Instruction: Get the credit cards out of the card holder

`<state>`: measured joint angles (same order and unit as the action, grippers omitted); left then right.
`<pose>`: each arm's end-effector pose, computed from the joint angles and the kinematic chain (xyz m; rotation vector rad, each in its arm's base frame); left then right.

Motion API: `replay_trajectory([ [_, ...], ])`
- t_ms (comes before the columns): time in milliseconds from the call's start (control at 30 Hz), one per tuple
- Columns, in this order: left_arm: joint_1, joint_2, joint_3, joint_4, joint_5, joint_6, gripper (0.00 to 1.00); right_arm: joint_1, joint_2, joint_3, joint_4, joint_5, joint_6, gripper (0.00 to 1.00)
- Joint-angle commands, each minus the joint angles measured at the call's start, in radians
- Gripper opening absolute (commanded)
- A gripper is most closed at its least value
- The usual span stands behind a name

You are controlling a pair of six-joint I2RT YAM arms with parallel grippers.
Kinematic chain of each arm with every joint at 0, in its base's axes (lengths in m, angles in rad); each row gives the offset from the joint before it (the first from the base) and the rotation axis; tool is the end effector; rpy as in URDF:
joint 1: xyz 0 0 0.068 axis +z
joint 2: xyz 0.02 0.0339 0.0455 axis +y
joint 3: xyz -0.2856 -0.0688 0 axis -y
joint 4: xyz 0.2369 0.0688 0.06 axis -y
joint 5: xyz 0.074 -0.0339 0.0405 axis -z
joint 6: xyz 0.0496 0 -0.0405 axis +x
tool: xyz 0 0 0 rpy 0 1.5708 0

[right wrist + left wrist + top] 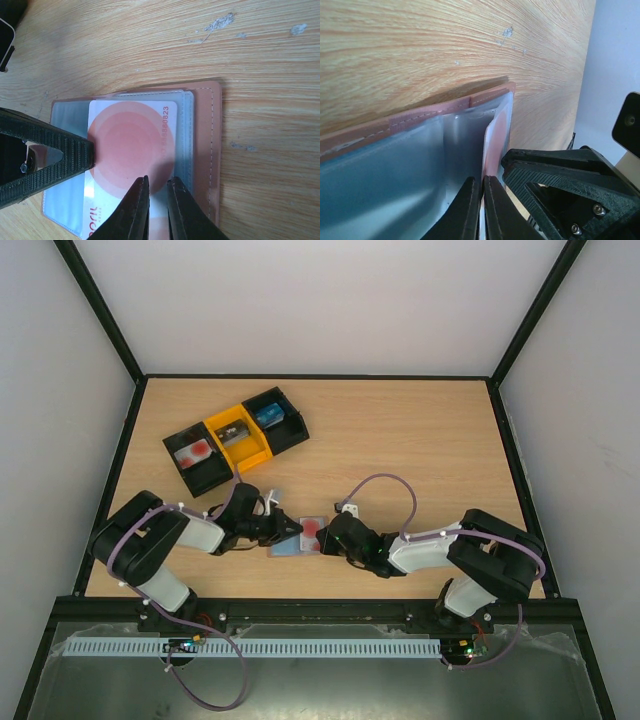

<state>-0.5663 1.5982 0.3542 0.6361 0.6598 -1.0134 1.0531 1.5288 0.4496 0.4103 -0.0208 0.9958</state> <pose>0.1977 -0.1617 0.1292 -0.1168 2.5089 -1.5133 0.1326 0.2349 0.1417 -0.0839 2.4898 1.0442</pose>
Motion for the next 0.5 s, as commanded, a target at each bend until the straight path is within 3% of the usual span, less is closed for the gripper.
replay_trajectory([
  [0,0.001,0.005,-0.014,0.054,0.026,-0.006,0.04,0.0,0.02,-0.018,-0.009,0.008,0.009,0.13],
  [467,0.002,-0.032,-0.02,0.016,0.005,0.014,0.03,0.0,0.015,-0.021,-0.016,0.016,0.009,0.13],
])
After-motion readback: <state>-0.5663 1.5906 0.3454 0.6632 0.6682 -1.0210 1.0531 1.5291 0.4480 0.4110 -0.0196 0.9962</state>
